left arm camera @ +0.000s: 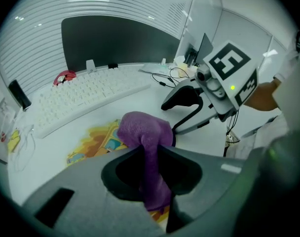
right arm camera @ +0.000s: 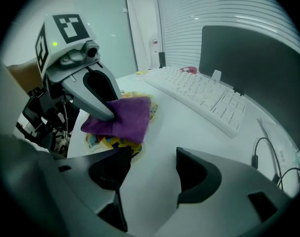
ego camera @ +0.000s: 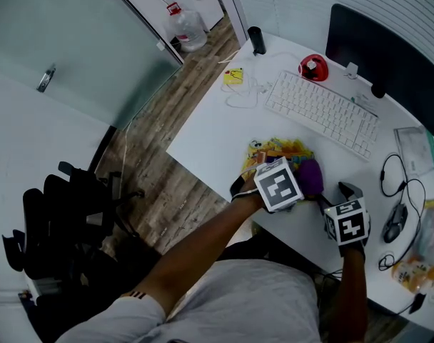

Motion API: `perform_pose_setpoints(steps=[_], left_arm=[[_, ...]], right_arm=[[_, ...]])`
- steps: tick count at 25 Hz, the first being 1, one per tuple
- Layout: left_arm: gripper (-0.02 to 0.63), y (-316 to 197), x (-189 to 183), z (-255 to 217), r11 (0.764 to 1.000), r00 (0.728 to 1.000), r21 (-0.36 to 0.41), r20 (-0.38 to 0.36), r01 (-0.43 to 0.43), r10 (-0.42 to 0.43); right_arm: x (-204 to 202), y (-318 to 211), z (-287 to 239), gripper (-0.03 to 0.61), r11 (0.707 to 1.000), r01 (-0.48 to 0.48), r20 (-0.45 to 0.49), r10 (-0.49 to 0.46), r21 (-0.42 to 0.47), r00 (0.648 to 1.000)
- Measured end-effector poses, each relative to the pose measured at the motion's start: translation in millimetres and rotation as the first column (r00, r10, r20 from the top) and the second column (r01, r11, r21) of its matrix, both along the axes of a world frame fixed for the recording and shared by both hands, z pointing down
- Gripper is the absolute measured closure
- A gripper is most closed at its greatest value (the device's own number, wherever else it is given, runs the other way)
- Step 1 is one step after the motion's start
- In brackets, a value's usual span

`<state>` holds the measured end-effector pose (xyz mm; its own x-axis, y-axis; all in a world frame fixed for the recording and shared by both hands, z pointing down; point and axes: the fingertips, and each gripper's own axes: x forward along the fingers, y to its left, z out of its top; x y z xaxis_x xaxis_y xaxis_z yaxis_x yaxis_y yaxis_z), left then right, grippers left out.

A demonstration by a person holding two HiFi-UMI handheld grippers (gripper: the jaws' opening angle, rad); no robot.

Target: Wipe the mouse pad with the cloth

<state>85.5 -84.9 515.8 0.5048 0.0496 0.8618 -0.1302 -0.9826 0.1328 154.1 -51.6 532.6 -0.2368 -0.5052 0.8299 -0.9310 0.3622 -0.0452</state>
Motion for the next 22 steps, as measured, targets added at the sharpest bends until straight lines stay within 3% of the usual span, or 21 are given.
perform_pose_setpoints(steps=[6, 9, 22], left_arm=[[0.532, -17.2, -43.5, 3.8, 0.996, 0.996, -0.018, 0.031, 0.085, -0.084], [0.531, -19.7, -62.4, 3.6, 0.990, 0.992, -0.059, 0.010, 0.127, -0.127], [0.532, -52.3, -166.5, 6.1, 0.938, 0.938, -0.040, 0.059, 0.344, -0.341]], right_arm=[[0.1, 0.7, -0.7, 0.330, 1.000, -0.001, -0.001, 0.001, 0.000, 1.000], [0.1, 0.8, 0.0, 0.330, 1.000, -0.002, -0.002, 0.002, 0.000, 1.000], [0.1, 0.7, -0.8, 0.330, 1.000, -0.004, -0.004, 0.004, -0.003, 1.000]])
